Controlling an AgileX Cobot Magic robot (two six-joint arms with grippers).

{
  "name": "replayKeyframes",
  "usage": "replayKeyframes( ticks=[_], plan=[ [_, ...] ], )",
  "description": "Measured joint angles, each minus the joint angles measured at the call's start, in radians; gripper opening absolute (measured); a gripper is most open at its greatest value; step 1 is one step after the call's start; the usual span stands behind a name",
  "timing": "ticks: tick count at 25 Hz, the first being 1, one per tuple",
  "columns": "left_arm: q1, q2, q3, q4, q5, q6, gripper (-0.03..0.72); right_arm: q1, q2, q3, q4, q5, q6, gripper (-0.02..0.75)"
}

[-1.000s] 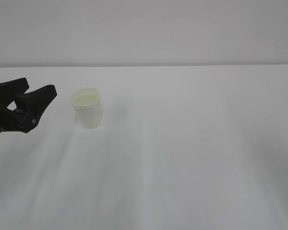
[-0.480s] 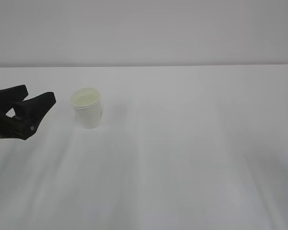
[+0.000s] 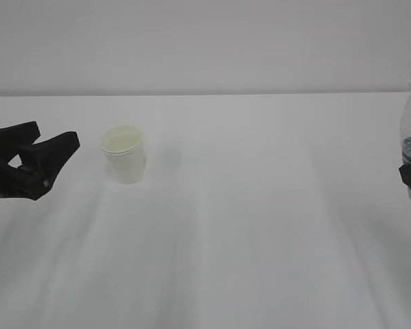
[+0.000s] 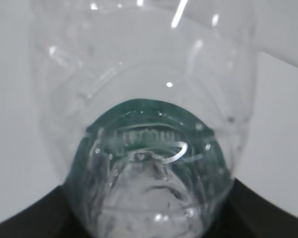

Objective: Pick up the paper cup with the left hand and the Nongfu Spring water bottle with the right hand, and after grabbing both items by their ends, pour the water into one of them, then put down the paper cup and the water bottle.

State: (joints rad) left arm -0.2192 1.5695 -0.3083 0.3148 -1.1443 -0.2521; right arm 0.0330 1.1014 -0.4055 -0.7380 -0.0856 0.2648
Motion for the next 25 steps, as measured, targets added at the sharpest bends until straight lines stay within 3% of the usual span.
replayKeyframes(
  ticks=[7,15,25],
  plan=[
    [0.0,-0.008,0.001,0.0,0.0,0.0,0.557,0.0,0.065,0.0,0.02,-0.077,-0.003,0.42],
    [0.0,-0.092,0.001,-0.046,0.0,0.0,0.557,0.0,0.179,0.0,0.14,-0.239,-0.005,0.42],
    [0.0,-0.178,0.004,-0.078,0.047,0.024,0.557,0.0,0.196,0.0,0.221,-0.322,-0.053,0.42]
  ],
)
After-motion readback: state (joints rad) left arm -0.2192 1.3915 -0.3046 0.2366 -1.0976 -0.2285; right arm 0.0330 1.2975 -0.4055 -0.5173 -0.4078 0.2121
